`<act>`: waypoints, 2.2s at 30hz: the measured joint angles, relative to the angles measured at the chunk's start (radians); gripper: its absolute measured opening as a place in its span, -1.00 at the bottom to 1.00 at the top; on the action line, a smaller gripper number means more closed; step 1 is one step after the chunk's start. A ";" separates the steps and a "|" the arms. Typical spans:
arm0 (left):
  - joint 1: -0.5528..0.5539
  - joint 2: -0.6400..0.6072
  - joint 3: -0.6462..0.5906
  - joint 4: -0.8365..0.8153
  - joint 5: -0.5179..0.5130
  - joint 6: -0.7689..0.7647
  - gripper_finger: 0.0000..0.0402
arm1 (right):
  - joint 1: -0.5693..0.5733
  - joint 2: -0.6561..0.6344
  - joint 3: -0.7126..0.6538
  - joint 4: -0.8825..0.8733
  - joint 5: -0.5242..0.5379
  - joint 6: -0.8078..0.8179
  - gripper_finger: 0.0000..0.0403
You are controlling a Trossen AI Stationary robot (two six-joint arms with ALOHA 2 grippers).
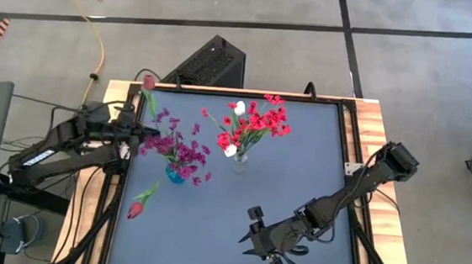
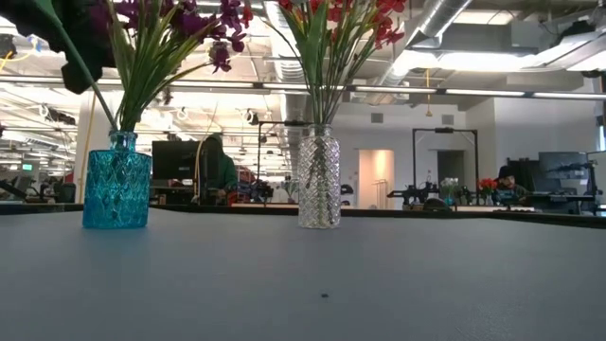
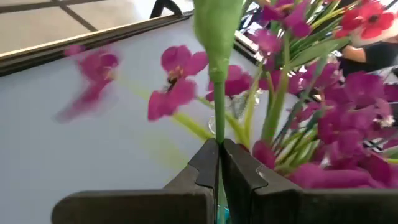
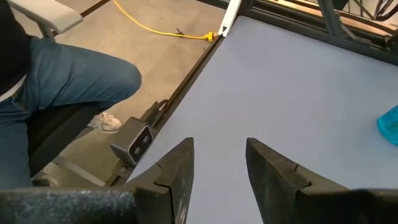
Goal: Sort flowers into vase by color
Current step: Put the red tulip into the blue vase
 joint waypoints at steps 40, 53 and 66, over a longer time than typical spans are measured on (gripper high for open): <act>0.000 -0.248 -0.166 0.111 0.013 -0.070 -1.00 | -0.012 0.000 0.000 0.002 0.002 0.027 -0.16; 0.000 -0.248 -0.162 0.103 0.086 0.023 -1.00 | -0.018 0.000 0.000 0.004 0.002 0.027 -0.16; 0.000 -0.248 -0.162 0.112 0.074 0.042 -1.00 | -0.023 0.000 0.000 0.003 0.001 0.020 -0.16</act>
